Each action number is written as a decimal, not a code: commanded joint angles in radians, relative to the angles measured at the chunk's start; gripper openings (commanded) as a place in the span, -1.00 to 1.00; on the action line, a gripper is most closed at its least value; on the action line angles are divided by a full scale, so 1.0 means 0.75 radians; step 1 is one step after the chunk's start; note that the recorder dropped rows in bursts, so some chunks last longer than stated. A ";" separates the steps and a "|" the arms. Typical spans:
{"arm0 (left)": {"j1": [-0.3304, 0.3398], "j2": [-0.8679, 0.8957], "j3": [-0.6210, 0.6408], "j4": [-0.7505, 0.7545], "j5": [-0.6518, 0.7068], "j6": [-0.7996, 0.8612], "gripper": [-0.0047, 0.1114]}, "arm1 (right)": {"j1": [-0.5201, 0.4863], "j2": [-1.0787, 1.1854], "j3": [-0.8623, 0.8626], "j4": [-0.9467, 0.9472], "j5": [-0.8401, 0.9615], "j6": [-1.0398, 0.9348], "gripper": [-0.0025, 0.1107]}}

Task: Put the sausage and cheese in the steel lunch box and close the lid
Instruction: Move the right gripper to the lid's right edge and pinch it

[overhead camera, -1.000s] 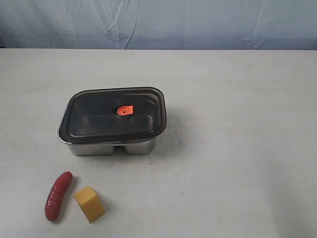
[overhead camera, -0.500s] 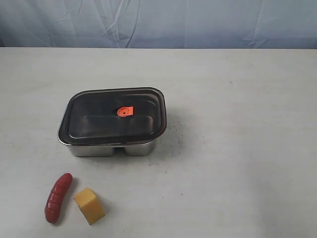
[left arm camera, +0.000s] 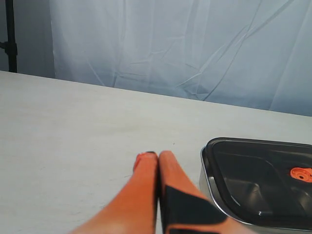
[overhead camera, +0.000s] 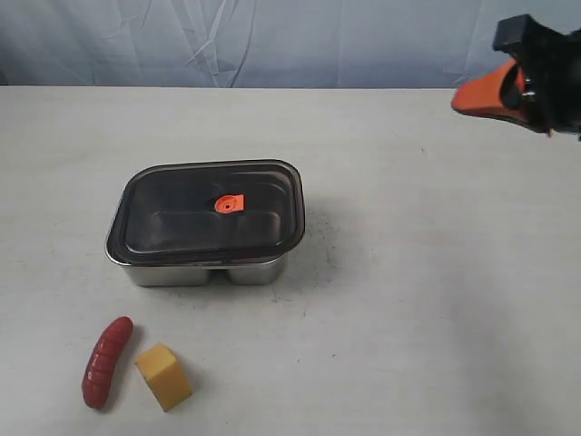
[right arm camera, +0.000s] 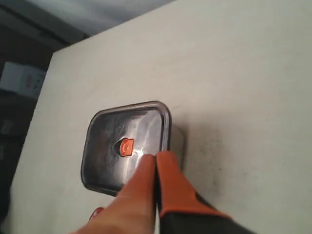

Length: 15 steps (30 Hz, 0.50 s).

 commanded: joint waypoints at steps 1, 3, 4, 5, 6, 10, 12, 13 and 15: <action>-0.004 -0.007 0.005 0.002 -0.007 0.000 -0.92 | 0.005 0.481 -0.205 0.235 0.325 -0.287 -0.83; -0.004 -0.007 0.005 0.002 -0.007 0.000 -0.92 | 0.014 0.620 -0.242 0.307 0.425 -0.363 -0.63; -0.004 -0.007 0.005 0.002 -0.007 0.000 -0.92 | 0.018 0.688 -0.259 0.333 0.460 -0.396 -0.50; -0.004 -0.007 0.005 0.002 -0.007 0.000 -0.92 | 0.043 0.794 -0.281 0.344 0.475 -0.413 -0.26; -0.004 -0.007 0.005 0.002 -0.007 0.000 -0.92 | 0.058 0.844 -0.288 0.344 0.466 -0.420 -0.20; -0.004 -0.007 0.005 0.002 -0.007 0.000 -0.92 | 0.165 1.046 -0.288 0.445 0.433 -0.514 -0.18; -0.004 -0.007 0.005 0.002 -0.007 0.000 -0.92 | 0.197 1.086 -0.288 0.509 0.429 -0.556 -0.18; -0.004 -0.007 0.005 0.002 -0.007 0.000 -0.92 | 0.219 1.108 -0.288 0.546 0.421 -0.571 -0.18; -0.004 -0.007 0.005 0.002 -0.007 0.000 -0.92 | 0.241 1.117 -0.288 0.560 0.391 -0.578 -0.18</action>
